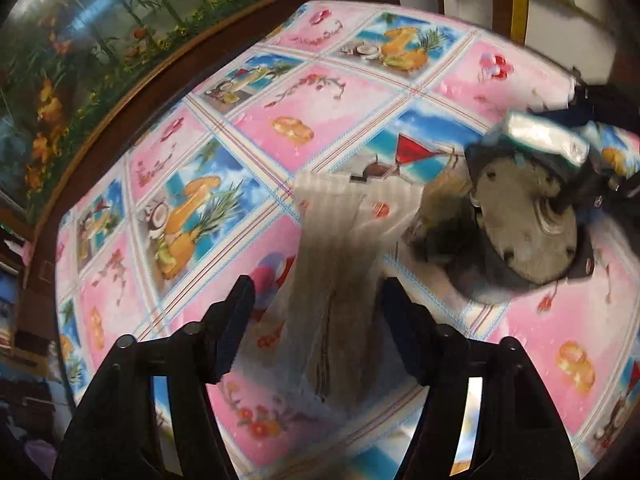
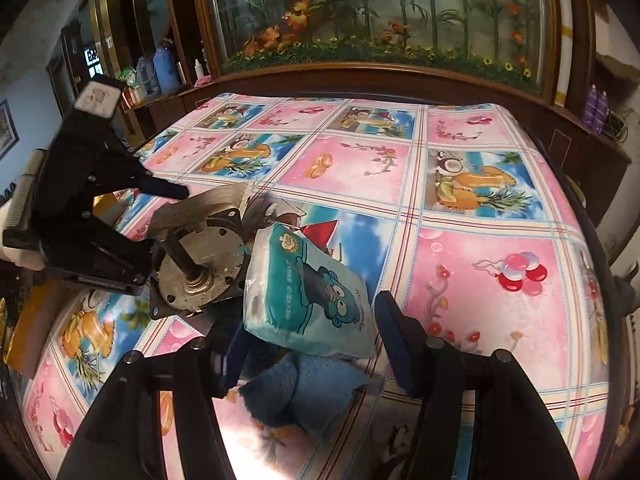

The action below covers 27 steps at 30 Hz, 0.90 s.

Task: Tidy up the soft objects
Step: 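Grasp the teal tissue pack with the right gripper while the left grasps a white pouch, then carry the tissue pack and white pouch into the box and release them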

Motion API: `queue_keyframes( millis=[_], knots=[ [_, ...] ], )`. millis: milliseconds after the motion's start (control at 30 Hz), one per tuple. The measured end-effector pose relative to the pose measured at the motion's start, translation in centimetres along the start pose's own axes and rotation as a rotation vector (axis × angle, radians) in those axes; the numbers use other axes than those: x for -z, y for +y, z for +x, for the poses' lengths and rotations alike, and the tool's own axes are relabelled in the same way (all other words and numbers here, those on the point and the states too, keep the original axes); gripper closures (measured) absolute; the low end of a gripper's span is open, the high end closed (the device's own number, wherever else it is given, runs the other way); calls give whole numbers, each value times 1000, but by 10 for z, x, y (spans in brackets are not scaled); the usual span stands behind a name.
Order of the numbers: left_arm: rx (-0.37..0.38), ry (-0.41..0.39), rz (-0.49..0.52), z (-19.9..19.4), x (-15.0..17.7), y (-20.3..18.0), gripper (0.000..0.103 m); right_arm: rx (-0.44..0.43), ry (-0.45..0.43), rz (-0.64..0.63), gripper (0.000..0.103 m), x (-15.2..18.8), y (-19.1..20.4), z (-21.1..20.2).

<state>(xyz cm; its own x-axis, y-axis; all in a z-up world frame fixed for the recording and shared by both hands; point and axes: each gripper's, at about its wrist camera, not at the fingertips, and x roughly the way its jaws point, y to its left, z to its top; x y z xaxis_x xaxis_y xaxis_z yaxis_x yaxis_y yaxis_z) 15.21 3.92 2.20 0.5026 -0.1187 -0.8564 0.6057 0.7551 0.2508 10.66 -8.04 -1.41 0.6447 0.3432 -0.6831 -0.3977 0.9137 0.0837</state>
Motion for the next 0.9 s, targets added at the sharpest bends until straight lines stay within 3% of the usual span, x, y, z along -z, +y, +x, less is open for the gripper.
queue_keyframes(
  millis=[67,133,167,233,433,600,900],
  knots=[
    [19,13,-48,5,-3,5,34,-43,2,54,66,0,-5,0],
    [69,30,-101,9,-2,9,51,-60,-6,83,91,0,-7,-5],
    [73,30,-120,8,-2,10,64,-73,-15,95,91,-1,-9,-9],
    [61,19,-144,5,0,10,68,-93,-42,116,92,-3,-9,-18],
    [89,-38,-211,-25,7,2,70,-160,-72,172,92,-6,-12,-32],
    [145,-141,-290,-82,19,-2,70,-211,-103,247,92,-7,-17,-54],
    [222,-355,-426,-192,91,-18,70,-411,-151,376,93,1,-3,-104]
  ],
)
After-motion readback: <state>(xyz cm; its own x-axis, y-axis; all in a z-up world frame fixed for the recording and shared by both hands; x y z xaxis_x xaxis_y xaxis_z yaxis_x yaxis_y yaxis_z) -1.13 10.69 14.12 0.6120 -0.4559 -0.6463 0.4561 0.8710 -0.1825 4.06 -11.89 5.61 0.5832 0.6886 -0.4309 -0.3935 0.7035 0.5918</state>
